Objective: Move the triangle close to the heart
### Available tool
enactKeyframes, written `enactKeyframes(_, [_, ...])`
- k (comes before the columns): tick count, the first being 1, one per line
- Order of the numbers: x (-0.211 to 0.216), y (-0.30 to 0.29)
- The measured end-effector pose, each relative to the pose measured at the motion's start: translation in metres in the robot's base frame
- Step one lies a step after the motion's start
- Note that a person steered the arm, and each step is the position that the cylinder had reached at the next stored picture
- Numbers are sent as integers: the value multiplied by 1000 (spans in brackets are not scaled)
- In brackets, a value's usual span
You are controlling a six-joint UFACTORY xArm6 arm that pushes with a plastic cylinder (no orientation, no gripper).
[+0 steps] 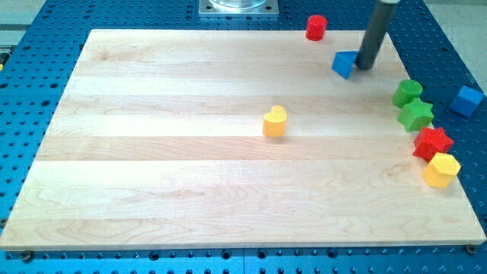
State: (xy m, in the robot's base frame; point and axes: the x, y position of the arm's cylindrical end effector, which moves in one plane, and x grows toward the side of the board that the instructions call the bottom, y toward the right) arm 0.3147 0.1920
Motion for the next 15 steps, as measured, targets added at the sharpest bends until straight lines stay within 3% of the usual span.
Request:
enactKeyframes(1, [29, -111])
enactKeyframes(2, [13, -51])
enactKeyframes(3, [-34, -28])
enactKeyframes(4, [-51, -105])
enactKeyframes(5, [14, -147])
enactKeyframes(7, [-41, -152])
enactKeyframes(8, [-49, -83])
enactKeyframes(9, [-11, -85])
enactKeyframes(10, [12, -148])
enactKeyframes(11, [8, -142])
enactKeyframes(12, [61, -142])
enactKeyframes(13, [85, -134])
enactKeyframes(15, [23, -14])
